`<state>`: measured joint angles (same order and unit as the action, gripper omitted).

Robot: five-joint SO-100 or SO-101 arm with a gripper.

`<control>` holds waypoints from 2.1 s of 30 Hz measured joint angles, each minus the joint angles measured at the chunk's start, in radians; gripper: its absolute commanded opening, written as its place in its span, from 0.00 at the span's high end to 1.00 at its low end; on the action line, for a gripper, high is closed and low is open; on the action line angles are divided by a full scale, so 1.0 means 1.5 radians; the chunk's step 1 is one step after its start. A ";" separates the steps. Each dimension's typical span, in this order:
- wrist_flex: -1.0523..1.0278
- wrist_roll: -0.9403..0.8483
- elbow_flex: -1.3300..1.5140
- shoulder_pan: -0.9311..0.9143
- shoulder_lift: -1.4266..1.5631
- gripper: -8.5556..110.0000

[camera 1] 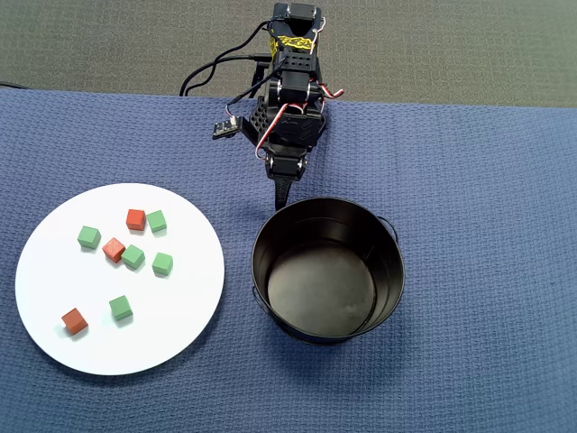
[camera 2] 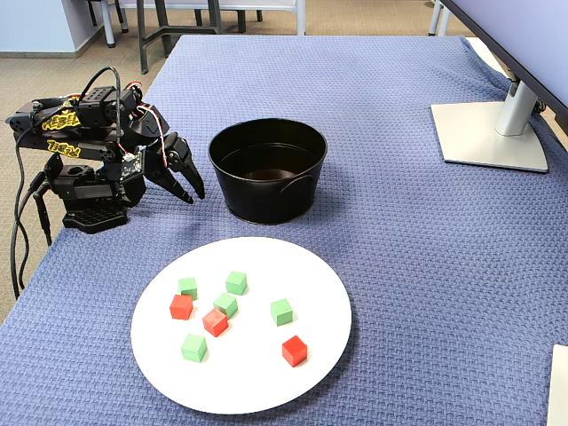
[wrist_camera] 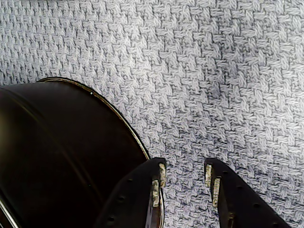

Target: Pick up the green cubes from the white plate and place them in the black recipient

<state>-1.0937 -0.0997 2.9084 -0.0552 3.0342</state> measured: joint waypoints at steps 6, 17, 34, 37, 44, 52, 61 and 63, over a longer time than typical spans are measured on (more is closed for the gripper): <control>0.062 -0.057 0.006 0.016 -0.016 0.87; 0.074 -0.072 0.008 0.016 -0.020 0.87; 0.002 -0.126 -0.101 -0.133 -0.160 0.83; 0.002 -0.178 -0.170 -0.169 -0.243 0.82; 0.003 -0.382 -0.386 -0.294 -0.467 0.80; 0.071 -0.626 -0.592 -0.428 -0.720 0.80; 0.131 -0.736 -0.768 -0.489 -0.973 0.73; 0.145 -0.760 -0.777 -0.487 -0.992 0.72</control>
<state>-0.8759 -1.2395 1.7426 -0.7854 1.5463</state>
